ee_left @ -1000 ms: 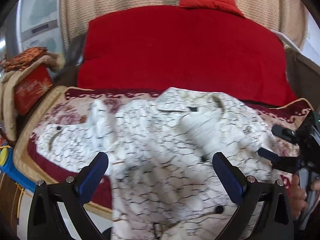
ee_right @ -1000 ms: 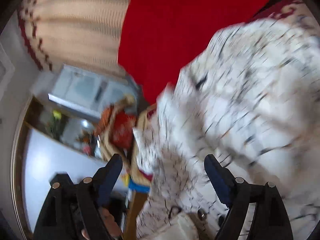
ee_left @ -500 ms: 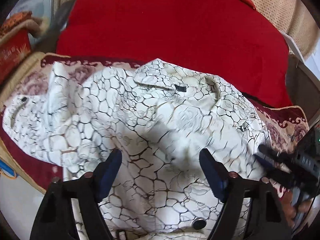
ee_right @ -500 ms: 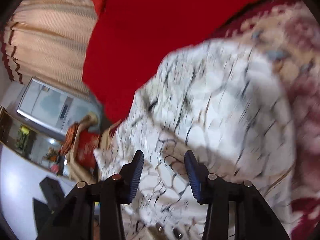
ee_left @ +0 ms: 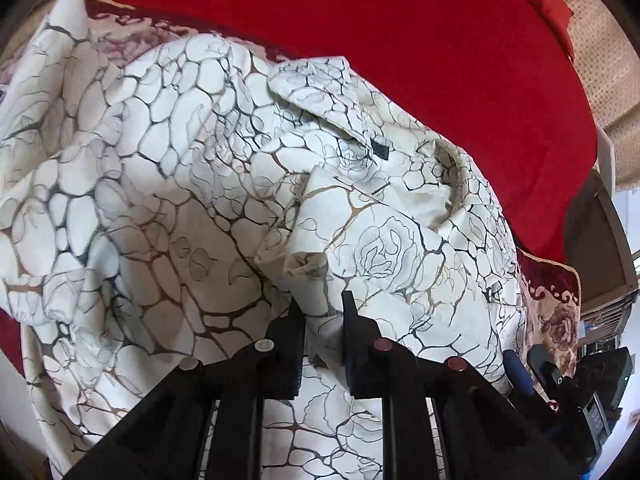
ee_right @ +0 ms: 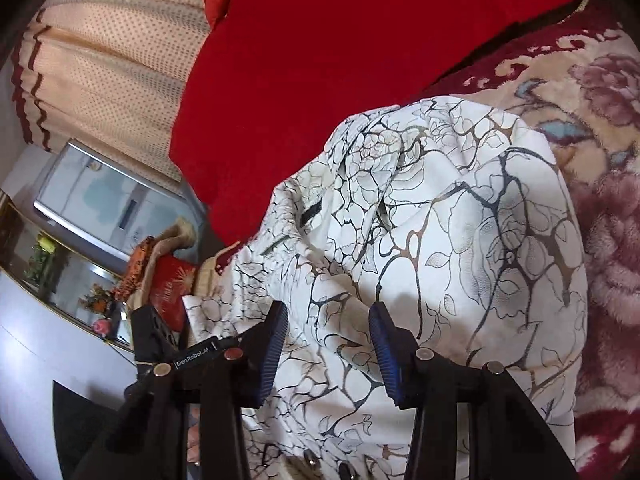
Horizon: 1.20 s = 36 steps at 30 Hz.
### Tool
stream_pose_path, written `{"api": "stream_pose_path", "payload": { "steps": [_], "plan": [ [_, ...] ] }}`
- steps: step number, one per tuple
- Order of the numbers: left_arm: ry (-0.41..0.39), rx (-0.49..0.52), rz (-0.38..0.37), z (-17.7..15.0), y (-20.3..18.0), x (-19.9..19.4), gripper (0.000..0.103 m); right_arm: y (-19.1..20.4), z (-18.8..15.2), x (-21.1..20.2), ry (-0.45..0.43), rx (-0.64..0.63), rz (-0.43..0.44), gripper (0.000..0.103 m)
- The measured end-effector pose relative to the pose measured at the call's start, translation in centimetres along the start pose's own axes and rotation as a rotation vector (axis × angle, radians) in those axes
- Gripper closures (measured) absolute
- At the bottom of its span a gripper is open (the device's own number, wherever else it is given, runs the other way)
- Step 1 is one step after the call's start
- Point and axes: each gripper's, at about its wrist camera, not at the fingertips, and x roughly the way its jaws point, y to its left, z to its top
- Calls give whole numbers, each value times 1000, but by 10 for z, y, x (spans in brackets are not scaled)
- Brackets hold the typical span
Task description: Fold large clothes
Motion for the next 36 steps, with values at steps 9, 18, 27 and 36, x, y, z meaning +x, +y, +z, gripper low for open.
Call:
{"api": "stream_pose_path", "payload": {
  "steps": [9, 18, 27, 36],
  "plan": [
    [-121, 131, 70, -33, 1, -57, 94, 19, -6, 12, 14, -39, 38, 56],
    [23, 137, 229, -43, 7, -40, 66, -3, -9, 23, 83, 31, -39, 56],
    [-166, 198, 311, -34, -16, -77, 37, 1, -5, -3, -17, -14, -38, 52],
    [29, 211, 381, -29, -4, -8, 37, 1, -13, 18, 97, -30, -92, 52]
  ]
}}
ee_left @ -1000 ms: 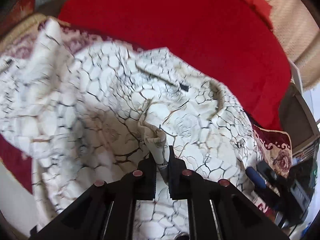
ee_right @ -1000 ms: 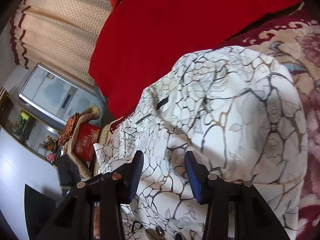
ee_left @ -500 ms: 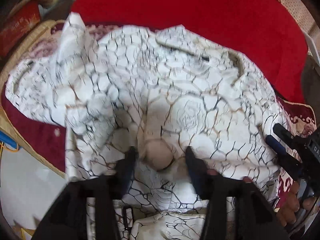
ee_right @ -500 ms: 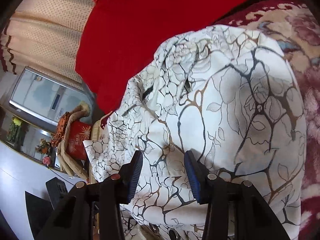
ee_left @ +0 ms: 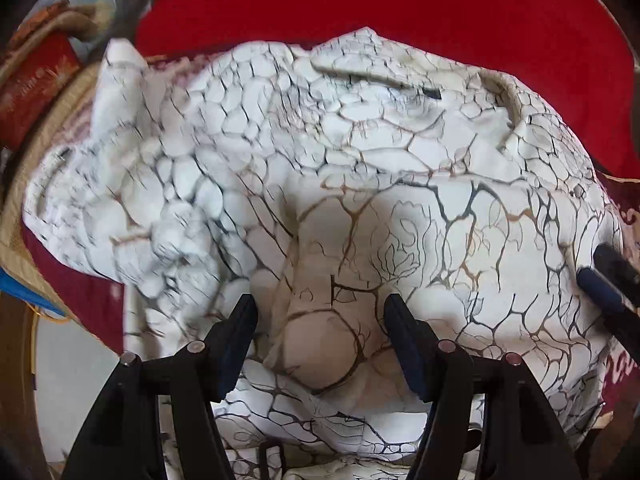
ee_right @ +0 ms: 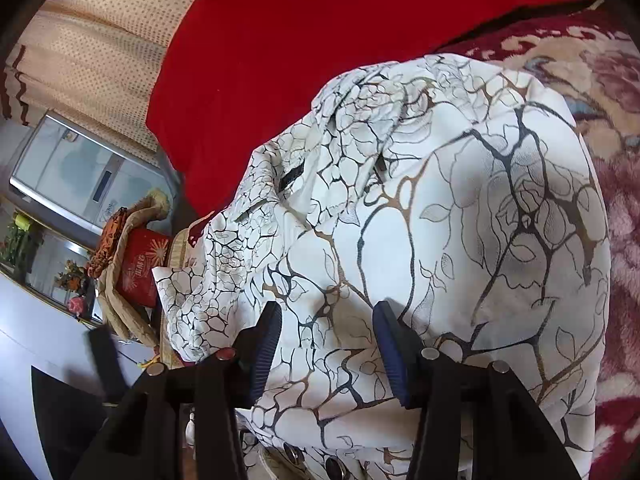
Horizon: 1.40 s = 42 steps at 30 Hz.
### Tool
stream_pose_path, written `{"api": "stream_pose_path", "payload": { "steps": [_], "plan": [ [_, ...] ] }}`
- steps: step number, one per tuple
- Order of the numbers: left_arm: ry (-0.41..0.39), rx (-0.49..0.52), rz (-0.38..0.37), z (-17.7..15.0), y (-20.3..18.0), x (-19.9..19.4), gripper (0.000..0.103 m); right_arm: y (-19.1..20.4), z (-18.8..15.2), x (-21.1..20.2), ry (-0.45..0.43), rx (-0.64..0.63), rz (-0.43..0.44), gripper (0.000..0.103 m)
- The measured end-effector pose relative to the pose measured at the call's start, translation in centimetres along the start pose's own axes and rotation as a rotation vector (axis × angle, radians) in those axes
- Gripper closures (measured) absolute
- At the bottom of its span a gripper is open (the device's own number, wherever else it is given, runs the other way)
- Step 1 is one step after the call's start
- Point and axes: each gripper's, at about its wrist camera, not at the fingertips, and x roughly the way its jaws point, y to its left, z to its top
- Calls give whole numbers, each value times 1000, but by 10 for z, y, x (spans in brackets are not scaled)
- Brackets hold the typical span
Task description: Fold large clothes
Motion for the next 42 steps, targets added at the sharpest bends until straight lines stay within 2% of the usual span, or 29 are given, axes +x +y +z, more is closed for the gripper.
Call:
{"api": "stream_pose_path", "payload": {
  "steps": [3, 8, 12, 14, 17, 20, 22, 25, 27, 33, 35, 37, 39, 42],
  "plan": [
    [-33, -17, -34, 1, 12, -13, 37, 2, 0, -5, -22, 0, 21, 49],
    [-196, -3, -61, 2, 35, -63, 36, 21, -4, -3, -39, -62, 7, 47],
    [-324, -91, -28, 1, 87, -99, 22, 32, -10, 10, -7, -100, 0, 47],
    [-360, -163, 6, 3, 119, -104, 21, 33, -12, 13, -7, -110, -9, 46],
    [-353, -314, 55, 2, 185, -103, 18, 33, -12, 13, -13, -117, -12, 46],
    [-352, -485, 72, -3, 249, -92, 18, 33, -14, 12, -21, -116, -8, 46],
    [-349, -601, 41, -8, 289, -77, 18, 33, -14, 12, -22, -121, -10, 46],
    [-345, -712, -66, -16, 330, -51, 18, 35, -14, 16, -25, -130, -15, 46],
    [-349, -763, -116, -17, 349, -35, 19, 35, -14, 18, -24, -135, -18, 46],
    [-405, -830, -246, -3, 378, -3, 20, 40, -16, 26, -34, -175, -46, 47],
    [-411, -849, -242, 1, 386, 3, 27, 42, -17, 29, -41, -193, -60, 47],
    [-399, -871, -245, 5, 395, 15, 40, 44, -18, 31, -50, -217, -76, 47],
    [-372, -895, -248, 7, 401, 27, 44, 46, -19, 32, -56, -235, -87, 47],
    [-362, -911, -244, 9, 403, 30, 44, 49, -20, 35, -68, -254, -100, 46]
  ]
}}
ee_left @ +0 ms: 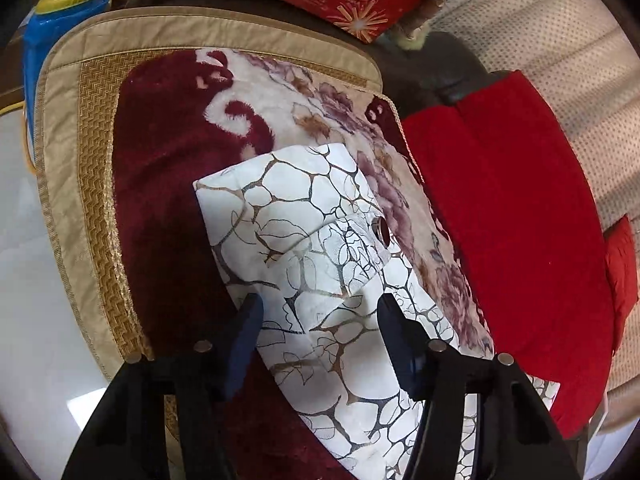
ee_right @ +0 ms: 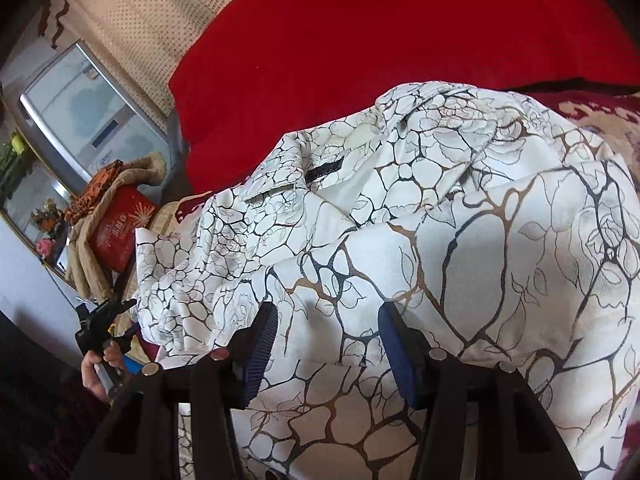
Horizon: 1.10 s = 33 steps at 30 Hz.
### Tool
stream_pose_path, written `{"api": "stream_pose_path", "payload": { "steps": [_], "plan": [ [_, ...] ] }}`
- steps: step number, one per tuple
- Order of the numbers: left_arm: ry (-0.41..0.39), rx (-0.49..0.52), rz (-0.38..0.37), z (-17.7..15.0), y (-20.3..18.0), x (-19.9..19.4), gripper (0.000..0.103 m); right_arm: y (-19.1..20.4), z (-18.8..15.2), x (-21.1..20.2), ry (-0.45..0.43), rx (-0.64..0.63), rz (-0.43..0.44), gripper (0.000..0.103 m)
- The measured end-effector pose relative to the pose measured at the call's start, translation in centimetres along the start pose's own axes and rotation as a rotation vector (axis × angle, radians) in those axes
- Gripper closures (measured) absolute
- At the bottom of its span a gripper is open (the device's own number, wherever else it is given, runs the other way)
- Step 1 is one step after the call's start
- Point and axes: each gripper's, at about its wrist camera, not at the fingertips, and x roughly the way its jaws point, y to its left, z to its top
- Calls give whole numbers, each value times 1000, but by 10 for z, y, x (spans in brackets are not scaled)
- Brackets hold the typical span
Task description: Fold large clothes
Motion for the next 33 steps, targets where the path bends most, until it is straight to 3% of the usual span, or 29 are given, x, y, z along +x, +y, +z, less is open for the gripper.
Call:
{"api": "stream_pose_path", "payload": {
  "steps": [4, 8, 12, 16, 19, 23, 27, 33],
  "plan": [
    [-2, 12, 5, -9, 1, -14, 42, 0, 2, 1, -9, 6, 1, 47],
    [34, -1, 44, -12, 5, -1, 43, 1, 3, 3, -13, -3, -5, 46],
    [-21, -5, 56, -4, -3, 8, 45, 3, 3, 4, -19, -5, -6, 47],
    [-40, -27, 61, 6, -6, 14, 83, 1, 2, 3, -20, -8, 1, 46],
    [-57, 26, 74, 8, -20, 11, 92, 1, 2, 2, -25, -14, 2, 46],
    [-116, 207, 65, 1, -71, -20, 93, -1, 2, -3, -41, -6, -3, 46],
    [-169, 430, 6, -18, -143, -62, 94, -9, 6, -13, -66, 34, 7, 46],
    [-168, 772, -112, -90, -258, -119, 94, -21, 12, -42, -132, 92, 33, 46]
  ]
}}
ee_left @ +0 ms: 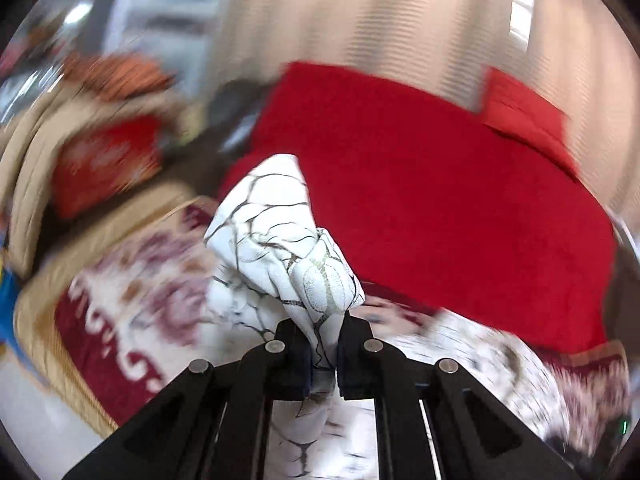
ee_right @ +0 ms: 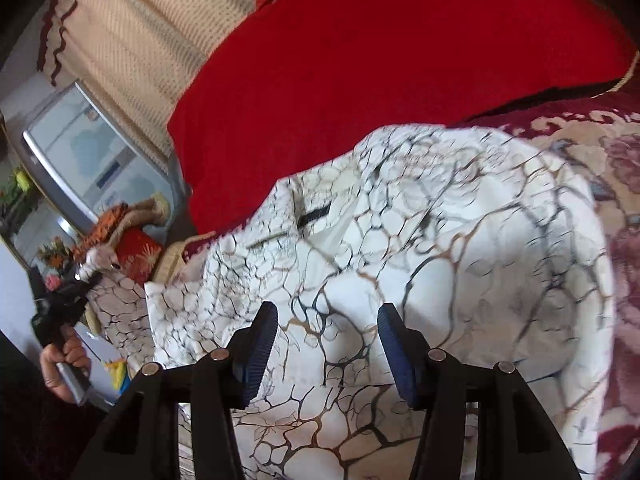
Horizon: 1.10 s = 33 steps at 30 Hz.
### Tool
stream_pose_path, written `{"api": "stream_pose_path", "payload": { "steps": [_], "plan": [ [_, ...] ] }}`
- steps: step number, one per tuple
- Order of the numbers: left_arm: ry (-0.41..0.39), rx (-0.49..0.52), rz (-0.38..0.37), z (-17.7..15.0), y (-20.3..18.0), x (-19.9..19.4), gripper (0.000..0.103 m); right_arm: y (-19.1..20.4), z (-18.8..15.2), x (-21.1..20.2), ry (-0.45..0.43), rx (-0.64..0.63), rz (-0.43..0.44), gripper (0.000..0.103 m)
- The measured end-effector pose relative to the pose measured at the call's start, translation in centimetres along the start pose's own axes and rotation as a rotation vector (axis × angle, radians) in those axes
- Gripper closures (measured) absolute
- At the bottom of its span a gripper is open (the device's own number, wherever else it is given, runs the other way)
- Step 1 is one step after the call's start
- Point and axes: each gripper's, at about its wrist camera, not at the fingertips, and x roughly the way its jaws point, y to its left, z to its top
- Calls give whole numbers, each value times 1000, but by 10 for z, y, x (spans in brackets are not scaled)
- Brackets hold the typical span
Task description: Fold large clothes
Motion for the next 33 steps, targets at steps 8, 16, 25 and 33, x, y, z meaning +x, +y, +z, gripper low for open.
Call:
{"api": "stream_pose_path", "payload": {
  "steps": [8, 16, 25, 33],
  "plan": [
    [35, 302, -327, -19, -188, -46, 93, -24, 16, -48, -127, 105, 13, 46],
    [104, 440, -517, -46, -255, -58, 29, -64, 30, -78, -190, 292, 91, 28],
    [226, 402, -234, -68, -200, 18, 29, -84, 33, -77, -172, 394, 86, 28],
    [468, 347, -10, -134, -134, 98, 29, -89, 36, -60, -147, 402, 13, 28]
  ]
}}
